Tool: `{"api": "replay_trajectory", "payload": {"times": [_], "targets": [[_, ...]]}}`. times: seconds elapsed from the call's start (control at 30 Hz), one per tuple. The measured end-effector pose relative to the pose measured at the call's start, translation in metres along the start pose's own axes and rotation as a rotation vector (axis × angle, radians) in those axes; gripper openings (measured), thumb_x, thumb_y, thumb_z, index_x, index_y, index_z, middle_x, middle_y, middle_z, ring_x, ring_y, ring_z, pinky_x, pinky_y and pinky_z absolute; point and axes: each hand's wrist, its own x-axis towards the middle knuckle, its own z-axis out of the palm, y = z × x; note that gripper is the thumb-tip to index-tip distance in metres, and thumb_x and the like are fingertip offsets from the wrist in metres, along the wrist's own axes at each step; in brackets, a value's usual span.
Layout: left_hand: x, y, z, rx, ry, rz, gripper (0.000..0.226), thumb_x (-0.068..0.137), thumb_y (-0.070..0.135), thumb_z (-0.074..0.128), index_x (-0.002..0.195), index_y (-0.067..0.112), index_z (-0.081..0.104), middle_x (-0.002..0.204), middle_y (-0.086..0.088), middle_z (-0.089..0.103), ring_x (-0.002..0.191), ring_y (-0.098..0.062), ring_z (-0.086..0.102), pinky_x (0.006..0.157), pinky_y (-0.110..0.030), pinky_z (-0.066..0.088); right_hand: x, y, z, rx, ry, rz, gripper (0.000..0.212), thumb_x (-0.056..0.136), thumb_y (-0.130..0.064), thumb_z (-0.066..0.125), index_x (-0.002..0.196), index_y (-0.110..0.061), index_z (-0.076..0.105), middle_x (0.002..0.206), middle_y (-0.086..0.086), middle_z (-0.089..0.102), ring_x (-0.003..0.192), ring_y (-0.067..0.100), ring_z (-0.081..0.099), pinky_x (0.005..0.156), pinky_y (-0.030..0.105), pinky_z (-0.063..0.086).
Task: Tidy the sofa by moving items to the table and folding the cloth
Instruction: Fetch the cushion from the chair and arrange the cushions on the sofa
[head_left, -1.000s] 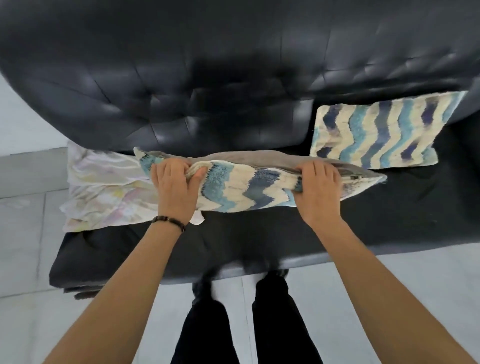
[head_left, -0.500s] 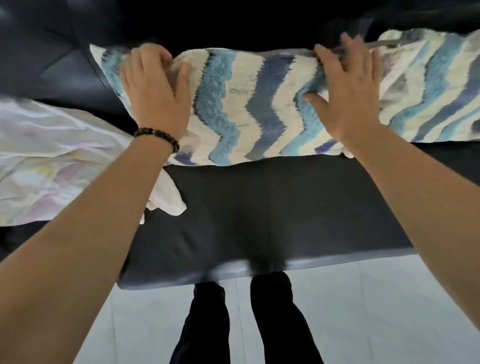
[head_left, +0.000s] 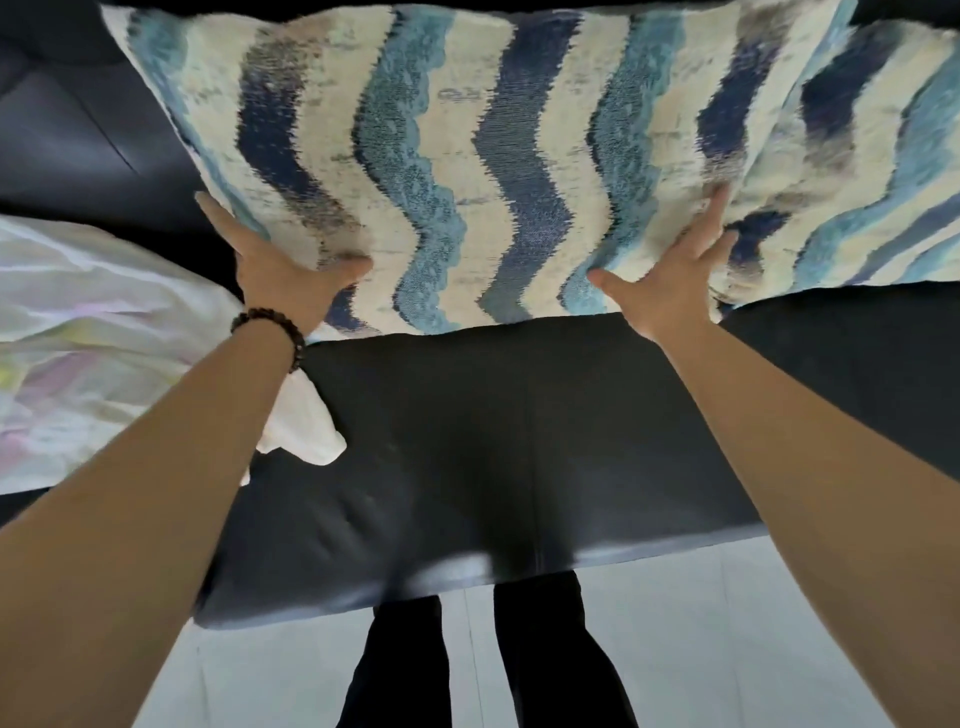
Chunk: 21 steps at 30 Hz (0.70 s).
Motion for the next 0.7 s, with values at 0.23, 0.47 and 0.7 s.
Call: {"api": "replay_trajectory", "payload": {"times": [0.23,0.47,0.7], "targets": [[0.001,-0.021,0.001,0.032,0.028,-0.051,0.113,0.063,0.038,0.088,0.148,0.013,0.017,0.131,0.008,0.047,0.120,-0.009,0.046,0.103,-0.017,0.033,0.009,0.007,0.006,-0.068,-0.016,0.077,0.124,0.075,-0.065,0.072,0.155,-0.031,-0.018,0.150,0.020,0.028,0.125,0.040,0.048,0.098,0.039,0.039],[-0.003,-0.015,0.032,0.193,-0.004,-0.167,0.123,0.073,0.051,0.078,0.155,0.006,-0.002,0.154,-0.014,0.023,0.143,-0.025,0.024,0.114,-0.036,0.023,0.044,0.005,0.006,-0.201,-0.146,0.097,0.127,0.066,-0.073,0.073,0.156,-0.037,-0.009,0.146,0.016,0.025,0.118,0.041,0.051,0.092,0.039,0.045],[-0.048,-0.008,0.022,0.291,0.211,0.250,0.092,0.088,0.034,0.059,0.154,0.003,0.003,0.155,-0.033,0.004,0.146,-0.043,0.010,0.116,-0.051,0.020,-0.010,-0.012,0.036,-0.222,0.222,-0.330,0.094,0.090,-0.046,0.059,0.157,-0.011,0.003,0.159,0.033,-0.005,0.147,0.050,0.006,0.117,0.059,0.019]]}}
